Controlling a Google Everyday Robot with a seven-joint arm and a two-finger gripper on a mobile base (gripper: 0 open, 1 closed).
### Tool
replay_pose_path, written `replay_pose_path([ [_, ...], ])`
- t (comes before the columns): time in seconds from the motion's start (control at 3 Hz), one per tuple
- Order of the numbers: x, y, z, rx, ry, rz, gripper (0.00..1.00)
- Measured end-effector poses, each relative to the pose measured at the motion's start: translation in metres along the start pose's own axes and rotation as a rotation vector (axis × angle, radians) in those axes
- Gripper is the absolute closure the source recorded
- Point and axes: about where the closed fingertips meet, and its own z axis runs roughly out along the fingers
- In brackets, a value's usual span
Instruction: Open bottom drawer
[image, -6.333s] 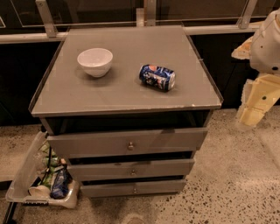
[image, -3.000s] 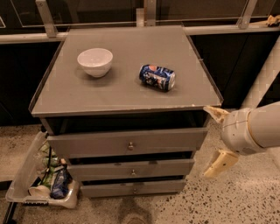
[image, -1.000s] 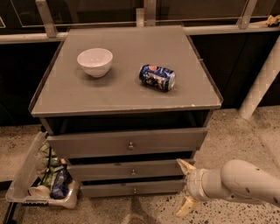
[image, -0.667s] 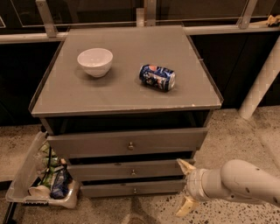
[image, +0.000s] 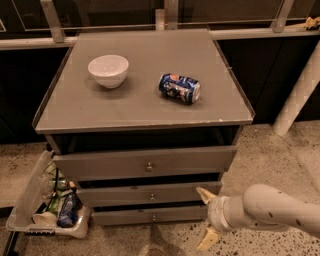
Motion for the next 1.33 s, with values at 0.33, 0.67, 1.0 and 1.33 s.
replay_pose_path([
  [0.33, 0.015, 0.007, 0.03, -0.049, -0.092, 0.001, 0.0],
  [0.67, 0.049, 0.003, 0.047, -0.081, -0.225, -0.016, 0.0],
  [1.0, 0.08, 0.003, 0.078, -0.134, -0.352, -0.019, 0.0],
  [1.33, 0.087, 0.007, 0.095, -0.151, -0.395, 0.003, 0.0],
])
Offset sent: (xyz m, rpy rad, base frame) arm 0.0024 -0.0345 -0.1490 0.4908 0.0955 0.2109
